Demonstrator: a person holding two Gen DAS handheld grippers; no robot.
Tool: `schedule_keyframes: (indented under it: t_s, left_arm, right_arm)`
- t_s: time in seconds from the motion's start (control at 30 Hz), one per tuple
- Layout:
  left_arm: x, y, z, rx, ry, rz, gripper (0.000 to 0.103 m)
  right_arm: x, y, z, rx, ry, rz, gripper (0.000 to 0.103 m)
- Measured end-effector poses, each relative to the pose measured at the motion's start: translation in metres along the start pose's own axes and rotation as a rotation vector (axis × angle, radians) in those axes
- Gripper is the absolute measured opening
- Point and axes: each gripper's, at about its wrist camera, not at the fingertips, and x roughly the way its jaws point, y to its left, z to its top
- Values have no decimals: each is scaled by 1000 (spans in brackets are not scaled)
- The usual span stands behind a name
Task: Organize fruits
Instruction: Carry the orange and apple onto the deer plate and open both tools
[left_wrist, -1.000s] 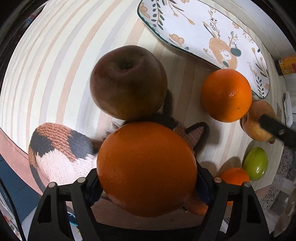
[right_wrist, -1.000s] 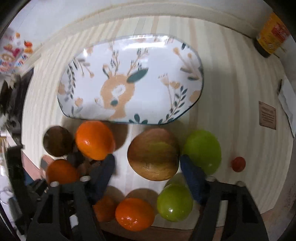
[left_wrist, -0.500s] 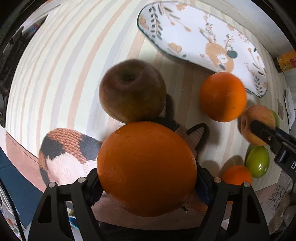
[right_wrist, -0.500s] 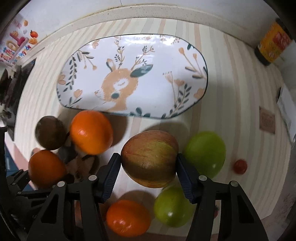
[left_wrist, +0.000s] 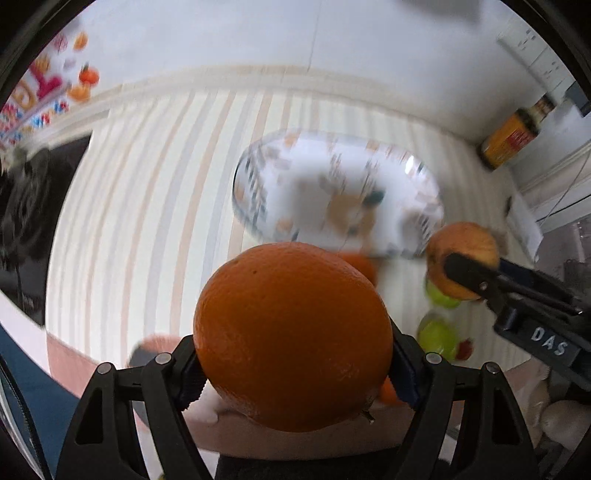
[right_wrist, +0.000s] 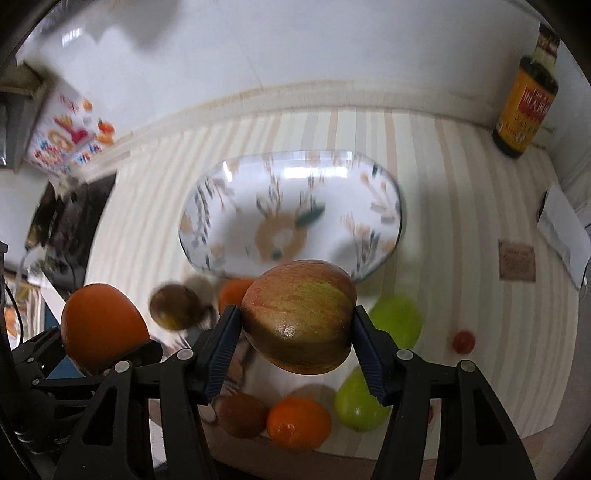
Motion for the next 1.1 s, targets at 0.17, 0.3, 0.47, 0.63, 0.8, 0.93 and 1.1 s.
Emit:
schedule_keyframes:
  t_s: [0.17, 0.3, 0.47, 0.63, 0.8, 0.93, 1.1]
  left_arm:
    - [9, -3, 62, -21, -10, -83, 79]
    - [34, 6, 103, -76, 58, -132, 79]
    - [88, 7, 139, -121, 206, -190, 79]
    - [127, 1, 157, -138, 311, -206, 79]
    - [146, -6, 165, -128, 356, -193, 79]
    - [157, -13, 167, -102, 376, -154, 79]
    - [165, -21, 167, -48, 387, -90, 79]
  right_arm:
    - [-3, -9, 37, 43, -48, 0, 62]
    - [28, -16, 71, 77, -31, -16, 62]
    - [74, -28, 94, 101, 30, -35, 63]
    - [107, -40, 107, 144, 86, -5, 63]
    - [123, -38, 116, 134, 110, 29, 63]
    - [130, -38, 120, 136, 126, 36, 63]
    - [137, -37, 124, 134, 143, 38, 64]
